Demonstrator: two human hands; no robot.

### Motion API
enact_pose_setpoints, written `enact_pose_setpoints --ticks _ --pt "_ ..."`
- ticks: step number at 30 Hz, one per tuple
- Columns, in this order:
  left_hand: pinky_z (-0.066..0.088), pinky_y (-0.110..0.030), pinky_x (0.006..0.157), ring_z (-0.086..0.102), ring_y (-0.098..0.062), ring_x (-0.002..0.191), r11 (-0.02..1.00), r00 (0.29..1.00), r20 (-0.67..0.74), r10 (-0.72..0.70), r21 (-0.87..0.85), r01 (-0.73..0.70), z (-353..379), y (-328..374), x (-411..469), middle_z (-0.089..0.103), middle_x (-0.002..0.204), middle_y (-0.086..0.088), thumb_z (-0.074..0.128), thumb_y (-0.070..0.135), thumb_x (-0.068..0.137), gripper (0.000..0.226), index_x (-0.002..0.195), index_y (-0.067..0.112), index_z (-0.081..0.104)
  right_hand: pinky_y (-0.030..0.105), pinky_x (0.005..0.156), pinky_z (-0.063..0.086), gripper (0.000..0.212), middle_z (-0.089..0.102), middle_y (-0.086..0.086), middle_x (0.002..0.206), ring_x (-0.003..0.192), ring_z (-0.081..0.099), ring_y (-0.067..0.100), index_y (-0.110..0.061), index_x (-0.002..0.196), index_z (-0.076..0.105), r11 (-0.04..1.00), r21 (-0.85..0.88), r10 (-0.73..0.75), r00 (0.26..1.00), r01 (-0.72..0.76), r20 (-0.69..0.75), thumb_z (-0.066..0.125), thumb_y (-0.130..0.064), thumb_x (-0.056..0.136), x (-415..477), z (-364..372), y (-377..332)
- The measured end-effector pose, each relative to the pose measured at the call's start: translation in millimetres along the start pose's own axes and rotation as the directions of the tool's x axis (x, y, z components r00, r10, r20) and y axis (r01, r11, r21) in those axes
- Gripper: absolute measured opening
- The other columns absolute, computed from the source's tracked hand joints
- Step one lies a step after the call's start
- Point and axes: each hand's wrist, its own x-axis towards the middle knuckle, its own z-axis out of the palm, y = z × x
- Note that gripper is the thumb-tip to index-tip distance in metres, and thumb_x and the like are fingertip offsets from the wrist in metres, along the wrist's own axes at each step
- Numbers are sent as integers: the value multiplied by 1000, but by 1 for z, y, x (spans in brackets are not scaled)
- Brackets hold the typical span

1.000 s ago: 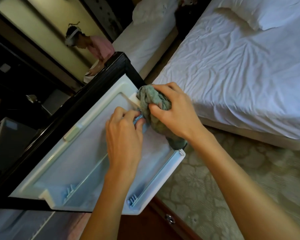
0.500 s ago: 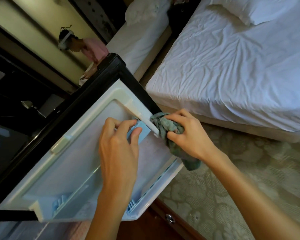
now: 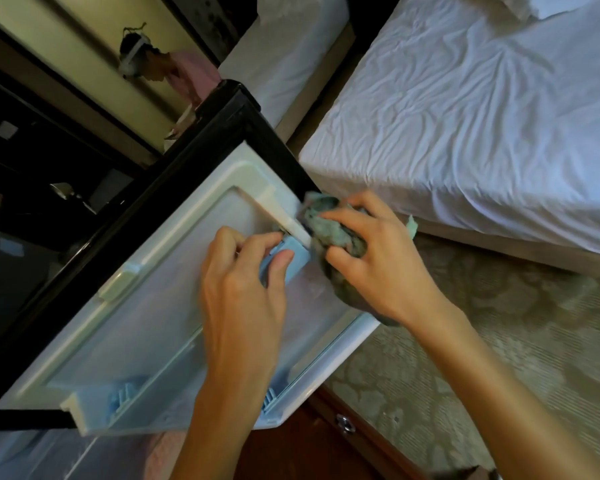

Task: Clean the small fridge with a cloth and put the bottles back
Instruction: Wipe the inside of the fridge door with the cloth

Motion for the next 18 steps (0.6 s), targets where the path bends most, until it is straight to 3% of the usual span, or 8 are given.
enact_pose_setpoints --ticks 3,7,10,12,15,18 --pt "55 -33 67 55 -16 84 1000 1000 4 5 5 -5 2 -2 1 53 93 -5 66 23 88 25 108 8 71 44 94 46 39 45 -5 110 100 51 19 -31 121 65 988 -28 153 986 -152 59 58 -33 83 -19 9 35" --pt "44 -7 70 48 -8 88 999 1000 2 2 44 -3 2 -1 1 50 95 -1 62 27 90 27 107 8 71 44 95 45 36 44 -5 111 101 50 21 -30 122 66 968 -35 251 963 -249 93 65 -24 87 -26 12 51" --pt "39 -4 76 50 -12 86 997 1000 13 12 77 -13 1 1 -1 51 94 -3 62 24 90 24 104 7 70 31 94 39 37 44 -4 115 105 46 19 -28 125 64 980 -62 191 979 -186 74 65 -24 89 -21 11 36" --pt "38 -12 74 55 -20 84 996 1000 12 25 86 -26 1 1 -2 53 94 -9 63 22 90 22 103 5 70 28 90 35 36 45 -4 115 104 44 18 -29 124 65 992 -30 121 993 -120 12 63 -25 88 -14 7 15" --pt "37 -20 71 55 -25 81 995 999 16 49 88 -51 0 1 -3 53 92 -11 65 19 89 19 100 4 70 38 90 43 40 48 -2 114 104 48 23 -29 123 65 999 25 45 997 -43 -61 57 -31 84 1 -1 -20" --pt "29 -18 67 43 -16 77 992 999 18 46 120 -48 -3 2 -5 46 86 -6 63 15 86 14 92 3 67 45 85 46 39 49 1 117 102 49 27 -28 122 65 997 21 -67 990 70 -126 53 -32 85 13 -5 -53"
